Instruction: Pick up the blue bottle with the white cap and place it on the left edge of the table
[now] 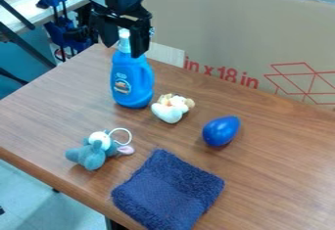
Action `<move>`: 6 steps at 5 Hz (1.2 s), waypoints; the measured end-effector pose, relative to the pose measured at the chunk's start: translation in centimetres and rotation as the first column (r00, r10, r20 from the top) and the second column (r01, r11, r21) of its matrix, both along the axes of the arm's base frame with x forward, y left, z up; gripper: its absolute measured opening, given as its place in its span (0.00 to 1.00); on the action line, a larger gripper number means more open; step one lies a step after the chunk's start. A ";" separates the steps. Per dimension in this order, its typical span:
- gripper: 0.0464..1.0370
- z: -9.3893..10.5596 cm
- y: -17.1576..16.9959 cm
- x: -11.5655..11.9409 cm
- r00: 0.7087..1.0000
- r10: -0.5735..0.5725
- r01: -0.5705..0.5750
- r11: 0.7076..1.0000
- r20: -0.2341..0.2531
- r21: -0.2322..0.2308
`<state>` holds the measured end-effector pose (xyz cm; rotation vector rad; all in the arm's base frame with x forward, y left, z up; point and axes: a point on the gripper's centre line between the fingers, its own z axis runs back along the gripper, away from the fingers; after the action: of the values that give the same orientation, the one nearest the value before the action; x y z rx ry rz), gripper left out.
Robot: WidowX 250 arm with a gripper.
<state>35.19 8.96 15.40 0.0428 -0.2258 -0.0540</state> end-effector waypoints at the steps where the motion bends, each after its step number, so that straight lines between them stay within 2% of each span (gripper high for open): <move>1: 0.97 -0.5 0.6 0.2 1.000 0.009 -0.009 1.000 -0.018 -0.019; 4: 0.97 -1.3 1.4 1.8 0.999 0.025 -0.027 0.999 -0.045 -0.047; 5: 0.93 -1.8 1.5 2.0 0.998 0.026 -0.029 0.998 -0.055 -0.053; 6: 0.65 -1.9 1.7 2.4 0.998 0.063 -0.064 0.997 -0.028 -0.050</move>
<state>37.61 10.69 13.53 -0.0011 -0.1995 0.0147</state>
